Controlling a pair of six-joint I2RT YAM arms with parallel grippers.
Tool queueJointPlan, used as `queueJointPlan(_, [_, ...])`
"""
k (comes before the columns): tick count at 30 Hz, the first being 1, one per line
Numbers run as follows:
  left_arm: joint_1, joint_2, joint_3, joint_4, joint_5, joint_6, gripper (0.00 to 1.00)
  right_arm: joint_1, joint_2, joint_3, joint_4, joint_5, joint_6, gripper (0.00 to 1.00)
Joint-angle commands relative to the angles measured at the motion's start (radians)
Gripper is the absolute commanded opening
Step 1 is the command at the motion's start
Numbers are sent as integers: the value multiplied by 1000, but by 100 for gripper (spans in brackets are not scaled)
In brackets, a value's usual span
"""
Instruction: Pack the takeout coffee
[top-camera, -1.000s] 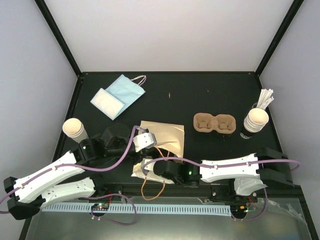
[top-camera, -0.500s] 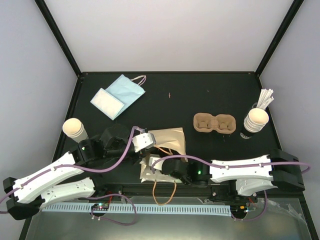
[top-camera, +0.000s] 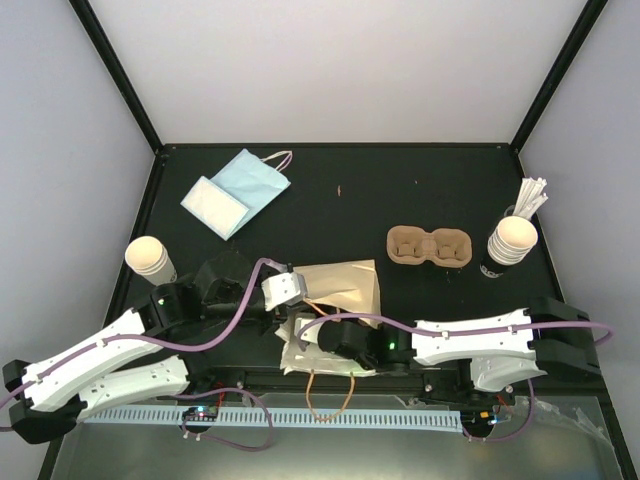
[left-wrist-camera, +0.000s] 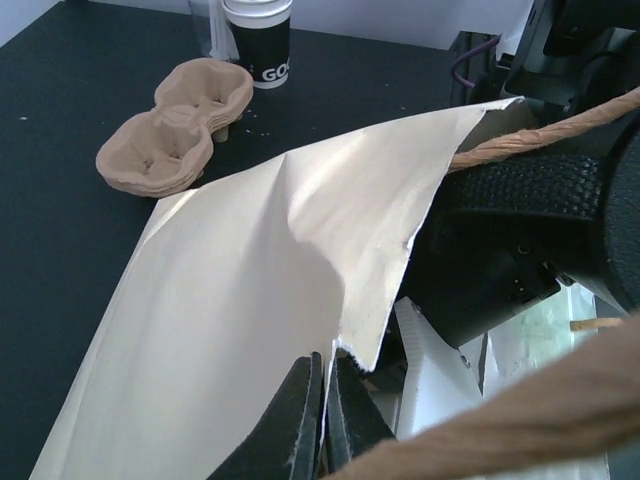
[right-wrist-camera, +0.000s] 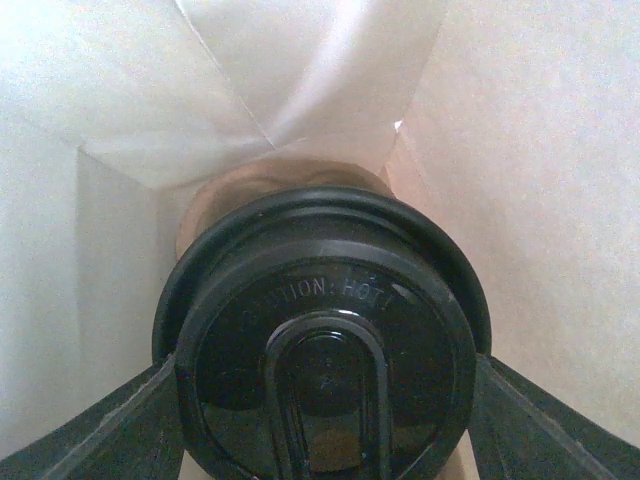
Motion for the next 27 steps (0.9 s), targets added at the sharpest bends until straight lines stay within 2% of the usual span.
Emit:
queueJointPlan(1, [-7,2,-4,28,69,-9,2,8,15,32,45,-9,-21,53])
queueJointPlan(15, [-14,29,3,42,126,-24,2,4,147,65,71,121,-67,53])
queueJointPlan(27, [-22,36,-2,49,116,-67,2,3,225,129,-43,202,-80,53])
